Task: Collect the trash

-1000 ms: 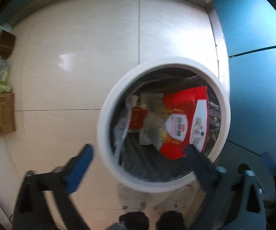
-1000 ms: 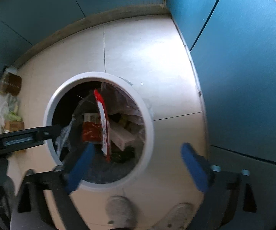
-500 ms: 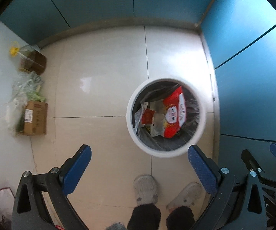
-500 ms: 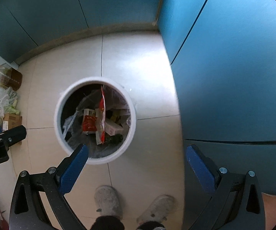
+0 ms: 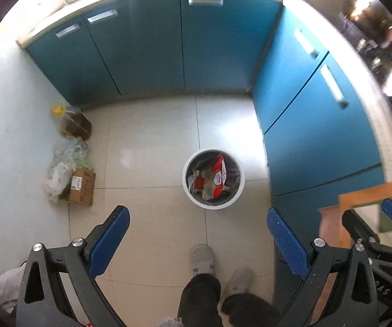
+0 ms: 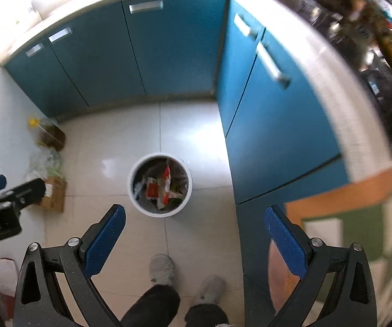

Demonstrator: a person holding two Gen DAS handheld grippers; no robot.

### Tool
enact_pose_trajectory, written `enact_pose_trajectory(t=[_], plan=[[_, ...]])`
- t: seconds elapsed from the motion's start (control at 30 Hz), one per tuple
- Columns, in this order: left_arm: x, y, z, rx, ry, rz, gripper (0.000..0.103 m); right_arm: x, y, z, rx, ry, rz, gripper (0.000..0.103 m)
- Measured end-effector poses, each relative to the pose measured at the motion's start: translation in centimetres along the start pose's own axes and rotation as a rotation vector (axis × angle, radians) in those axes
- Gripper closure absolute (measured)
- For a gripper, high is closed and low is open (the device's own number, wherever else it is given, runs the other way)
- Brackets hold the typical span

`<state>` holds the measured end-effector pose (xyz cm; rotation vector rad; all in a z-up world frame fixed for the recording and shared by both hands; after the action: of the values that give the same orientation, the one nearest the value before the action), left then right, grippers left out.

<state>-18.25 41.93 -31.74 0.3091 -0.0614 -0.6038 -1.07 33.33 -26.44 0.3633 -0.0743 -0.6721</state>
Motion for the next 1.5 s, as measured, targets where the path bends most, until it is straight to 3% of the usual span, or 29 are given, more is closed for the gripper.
enact_pose_trajectory(t=[0.2, 0.43, 0.67, 0.8, 0.97, 1.5], plan=[[1.6, -2.9, 9.5, 0.089, 0.04, 0.037, 0.0, 2.5, -1.8, 10.7, 0.04, 0.107, -0.009, 0.0], [3.6, -5.7, 17.8, 0.132, 0.049, 0.059, 0.0, 4.5, -4.2, 19.1, 0.044, 0.242, 0.03, 0.0], [4.1, -7.9, 23.2, 0.17, -0.059, 0.097, 0.0, 5.7, -5.3, 25.8, 0.025, 0.361, 0.046, 0.0], [4.2, -9.1, 24.6, 0.168, -0.134, 0.117, 0.0, 5.5, -5.8, 27.7, -0.006, 0.425, 0.066, 0.0], [4.0, -10.5, 26.0, 0.172, -0.199, 0.128, 0.0, 4.8, -6.6, 29.9, -0.008, 0.441, 0.073, 0.0], [2.3, -12.0, 27.1, 0.213, -0.213, 0.123, 0.0, 2.1, -8.1, 30.5, -0.007, 0.449, 0.085, 0.0]])
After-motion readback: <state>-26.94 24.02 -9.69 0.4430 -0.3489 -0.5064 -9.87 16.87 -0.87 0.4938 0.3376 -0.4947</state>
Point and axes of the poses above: each gripper's, at about its wrist camera, not at the fingertips, and z roughly against the way its jaws point, x to its right, y to its top, the point moved 4 cm from there along -z, roughly the way its jaws point, and after that the axes turned 10 degrees about -z, right-handed, at the moved point
